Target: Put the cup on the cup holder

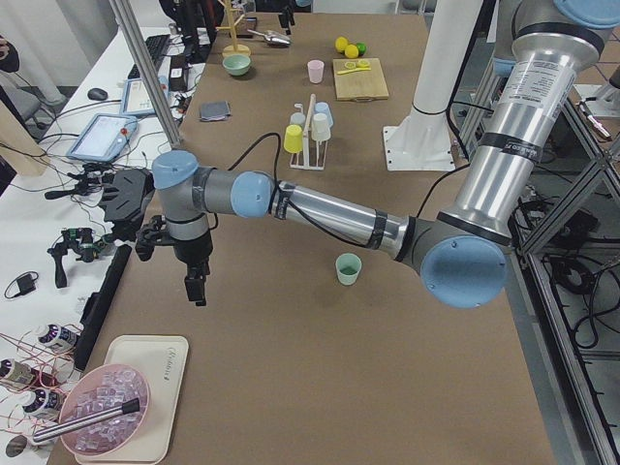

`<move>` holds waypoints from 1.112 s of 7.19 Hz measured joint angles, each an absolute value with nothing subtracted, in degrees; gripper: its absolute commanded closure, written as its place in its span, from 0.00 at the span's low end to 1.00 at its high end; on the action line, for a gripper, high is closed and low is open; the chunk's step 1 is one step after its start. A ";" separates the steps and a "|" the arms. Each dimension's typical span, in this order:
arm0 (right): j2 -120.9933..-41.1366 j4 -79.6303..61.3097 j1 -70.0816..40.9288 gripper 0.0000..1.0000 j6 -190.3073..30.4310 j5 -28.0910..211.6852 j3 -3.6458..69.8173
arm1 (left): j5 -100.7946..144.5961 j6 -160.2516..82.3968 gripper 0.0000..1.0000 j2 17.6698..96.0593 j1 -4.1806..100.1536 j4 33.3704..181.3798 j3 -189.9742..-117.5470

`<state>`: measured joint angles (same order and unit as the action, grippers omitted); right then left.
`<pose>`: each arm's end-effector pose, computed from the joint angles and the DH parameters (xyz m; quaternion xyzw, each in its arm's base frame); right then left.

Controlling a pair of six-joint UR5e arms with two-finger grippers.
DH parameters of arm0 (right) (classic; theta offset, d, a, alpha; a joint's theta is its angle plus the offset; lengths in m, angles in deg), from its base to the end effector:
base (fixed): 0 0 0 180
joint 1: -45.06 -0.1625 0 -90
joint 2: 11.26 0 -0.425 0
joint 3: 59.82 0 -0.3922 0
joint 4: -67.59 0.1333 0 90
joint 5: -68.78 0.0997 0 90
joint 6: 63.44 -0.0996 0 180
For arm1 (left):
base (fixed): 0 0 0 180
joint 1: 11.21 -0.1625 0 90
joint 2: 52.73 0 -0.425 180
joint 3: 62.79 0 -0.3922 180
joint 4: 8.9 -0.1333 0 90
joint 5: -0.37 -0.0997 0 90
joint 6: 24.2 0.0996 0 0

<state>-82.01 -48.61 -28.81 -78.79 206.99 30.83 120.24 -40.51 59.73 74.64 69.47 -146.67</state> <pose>-0.1102 -0.5935 0.5072 -0.1589 -0.3789 0.0162 0.9116 -0.0368 -0.6495 0.5228 -0.0067 0.2605 -0.0917 0.9611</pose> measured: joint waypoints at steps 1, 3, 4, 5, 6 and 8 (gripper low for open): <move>-79.76 -50.11 -28.15 0.02 -77.57 207.32 28.30 | 120.17 -41.30 0.02 62.77 73.80 69.31 -143.67; -74.33 -53.95 -27.11 0.02 -71.61 208.18 21.06 | 120.16 -45.42 0.02 67.21 72.32 69.29 -140.47; -72.56 -55.60 -26.26 0.02 -70.14 208.65 18.70 | 120.14 -48.10 0.02 69.17 71.49 69.16 -139.17; -71.55 -57.27 -25.19 0.02 -69.54 208.92 17.60 | 120.14 -49.53 0.02 70.83 70.64 67.85 -138.08; -71.09 -58.38 -23.77 0.02 -69.36 209.29 17.02 | 120.55 -50.21 0.02 72.21 69.78 65.60 -137.45; -70.82 -59.19 -20.63 0.02 -69.30 210.14 15.75 | 122.47 -51.54 0.02 74.48 68.02 62.59 -136.90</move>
